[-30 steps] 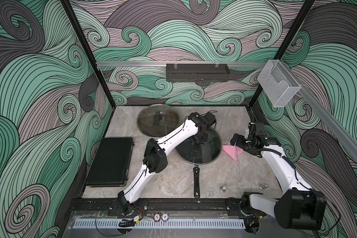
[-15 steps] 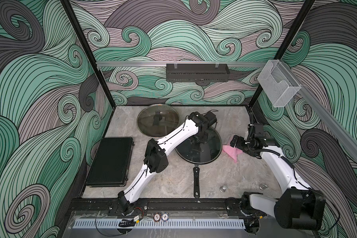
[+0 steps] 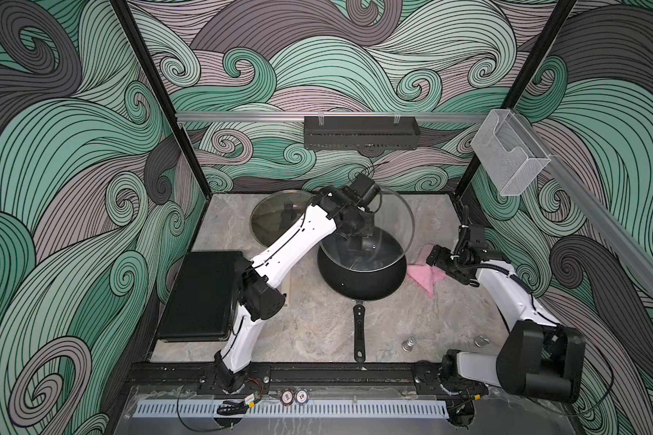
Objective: Wipe the pot lid with a cloth
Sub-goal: Pick up the pot lid from the cooking pot, then pick up the cleaning item at the center of the board.
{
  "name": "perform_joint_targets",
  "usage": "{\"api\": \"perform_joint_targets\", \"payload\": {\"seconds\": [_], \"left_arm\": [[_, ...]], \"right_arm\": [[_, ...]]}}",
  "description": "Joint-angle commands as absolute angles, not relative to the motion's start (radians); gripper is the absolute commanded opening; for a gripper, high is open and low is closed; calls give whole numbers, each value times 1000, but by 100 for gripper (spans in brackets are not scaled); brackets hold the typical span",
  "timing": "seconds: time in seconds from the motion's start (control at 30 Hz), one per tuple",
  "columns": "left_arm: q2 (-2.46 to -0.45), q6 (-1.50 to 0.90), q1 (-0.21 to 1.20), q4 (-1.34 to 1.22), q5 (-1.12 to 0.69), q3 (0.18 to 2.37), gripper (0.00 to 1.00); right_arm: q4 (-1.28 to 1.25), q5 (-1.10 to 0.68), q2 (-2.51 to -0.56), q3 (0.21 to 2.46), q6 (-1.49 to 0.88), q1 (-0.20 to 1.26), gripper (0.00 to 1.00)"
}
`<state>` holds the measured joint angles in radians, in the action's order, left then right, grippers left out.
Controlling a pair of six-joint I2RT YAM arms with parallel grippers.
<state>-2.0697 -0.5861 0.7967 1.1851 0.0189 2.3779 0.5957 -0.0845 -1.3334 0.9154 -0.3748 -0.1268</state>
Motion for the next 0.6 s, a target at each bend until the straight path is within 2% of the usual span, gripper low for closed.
{"api": "perform_joint_targets", "payload": {"seconds": [0.0, 0.2, 0.37, 0.43, 0.47, 0.53, 0.57], "left_arm": [[-1925, -532, 749, 973, -62, 2373, 0], [-1862, -511, 710, 945, -149, 2355, 0], [-1841, -523, 697, 943, -165, 2335, 0], [-1819, -537, 687, 913, -195, 2305, 0], [-1808, -545, 679, 891, -216, 2290, 0], [-1782, -569, 649, 834, -298, 2254, 0], [-1775, -577, 635, 809, -342, 2239, 0]], "right_arm": [[555, -96, -1391, 926, -360, -138, 90], [538, -139, -1566, 1001, -371, -143, 78], [479, -202, -1654, 999, -398, -138, 57], [489, -175, -1681, 1006, -385, -143, 44], [494, -176, -1683, 1009, -380, -148, 34], [496, -177, -1643, 1008, -373, -154, 5], [499, -168, -1608, 1007, -374, -154, 0]]}}
